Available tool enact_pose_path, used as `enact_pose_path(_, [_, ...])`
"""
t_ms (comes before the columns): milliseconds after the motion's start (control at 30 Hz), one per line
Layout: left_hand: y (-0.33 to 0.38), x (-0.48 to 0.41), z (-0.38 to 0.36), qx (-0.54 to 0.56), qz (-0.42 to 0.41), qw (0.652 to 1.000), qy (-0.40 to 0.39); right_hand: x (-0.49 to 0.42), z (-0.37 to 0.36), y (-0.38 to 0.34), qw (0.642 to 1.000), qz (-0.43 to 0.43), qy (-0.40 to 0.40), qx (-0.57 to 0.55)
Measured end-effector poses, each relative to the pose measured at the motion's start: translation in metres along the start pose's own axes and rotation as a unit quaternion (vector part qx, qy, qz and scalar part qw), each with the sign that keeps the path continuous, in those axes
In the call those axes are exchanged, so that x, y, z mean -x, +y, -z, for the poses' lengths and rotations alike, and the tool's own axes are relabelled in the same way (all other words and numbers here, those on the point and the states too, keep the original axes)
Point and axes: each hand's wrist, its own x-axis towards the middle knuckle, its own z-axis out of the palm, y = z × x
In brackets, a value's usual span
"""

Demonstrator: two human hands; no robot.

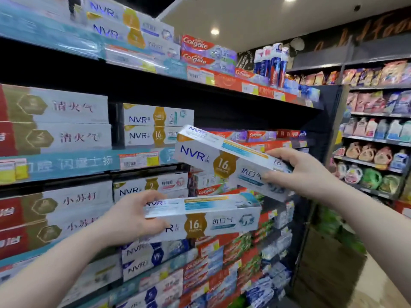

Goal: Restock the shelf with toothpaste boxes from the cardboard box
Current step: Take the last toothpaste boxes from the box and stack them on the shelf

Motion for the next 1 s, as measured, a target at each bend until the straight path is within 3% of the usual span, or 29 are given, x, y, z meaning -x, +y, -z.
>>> enact_pose_path(300, [-0.002,-0.041,0.008,-0.029,0.089,0.994,0.053,-0.163,-0.026,0.026,0.990,0.122,-0.054,-0.051])
enact_pose_path(533, [0.016,-0.049,0.013,-0.026,0.153,0.976,0.151,-0.269,-0.055,0.027,0.961,0.236,-0.134,-0.052])
enact_pose_path(800, [0.027,-0.043,0.008,-0.019,0.224,0.951,0.211,-0.317,-0.105,0.011,0.909,0.336,-0.233,-0.076])
enact_pose_path(1000, [0.025,-0.042,0.009,-0.055,0.240,0.943,0.225,-0.325,-0.121,0.014,0.896,0.381,-0.227,-0.001])
